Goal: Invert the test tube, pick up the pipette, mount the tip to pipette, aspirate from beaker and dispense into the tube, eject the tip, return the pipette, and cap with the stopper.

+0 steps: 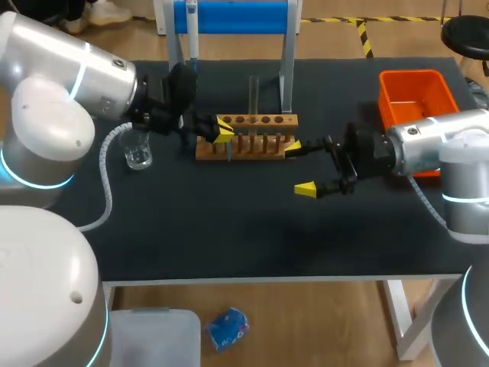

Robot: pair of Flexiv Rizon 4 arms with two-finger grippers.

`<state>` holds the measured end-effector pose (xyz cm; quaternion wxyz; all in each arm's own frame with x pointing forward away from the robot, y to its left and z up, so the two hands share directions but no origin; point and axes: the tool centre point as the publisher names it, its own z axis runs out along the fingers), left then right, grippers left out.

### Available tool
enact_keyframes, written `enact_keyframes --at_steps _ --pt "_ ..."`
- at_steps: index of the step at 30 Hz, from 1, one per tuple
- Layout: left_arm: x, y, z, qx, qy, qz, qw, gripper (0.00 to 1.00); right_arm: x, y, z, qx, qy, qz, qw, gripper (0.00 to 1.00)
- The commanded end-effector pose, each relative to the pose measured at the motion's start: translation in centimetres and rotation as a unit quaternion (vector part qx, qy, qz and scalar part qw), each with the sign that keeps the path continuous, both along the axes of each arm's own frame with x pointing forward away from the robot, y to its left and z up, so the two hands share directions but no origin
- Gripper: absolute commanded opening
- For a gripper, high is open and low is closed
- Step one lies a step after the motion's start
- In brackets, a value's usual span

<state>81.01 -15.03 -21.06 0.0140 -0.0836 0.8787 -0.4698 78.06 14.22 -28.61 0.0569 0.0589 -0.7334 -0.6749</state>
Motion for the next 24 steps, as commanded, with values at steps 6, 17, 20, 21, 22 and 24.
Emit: enact_keyframes --at_steps 6,17,20,21,22,24 --pt "0.6 -3.4 -1.2 0.016 -0.007 0.011 1.000 0.00 0.7 1.1 -0.4 -0.007 0.003 0.003 1.000 1.00" --pt "0.3 -6.2 -2.4 0.012 -0.007 -0.012 1.000 0.00 1.7 3.4 -1.2 0.021 0.012 -0.005 1.000 1.00" --pt "0.1 -6.7 -2.6 0.014 -0.007 -0.016 1.000 0.00 1.8 3.8 -1.3 0.024 0.013 -0.001 1.000 1.00" --pt "0.1 -6.8 -2.6 0.014 -0.008 -0.017 1.000 0.00 1.8 3.9 -1.2 0.026 0.012 0.001 1.000 1.00" --pt "0.0 -7.0 -2.6 0.013 -0.008 -0.018 1.000 0.00 1.9 4.0 -1.2 0.027 0.012 0.001 1.000 1.00" --pt "-0.1 -7.2 -2.8 0.015 -0.007 -0.019 1.000 0.00 2.0 4.2 -1.0 0.029 0.011 0.002 1.000 1.00"
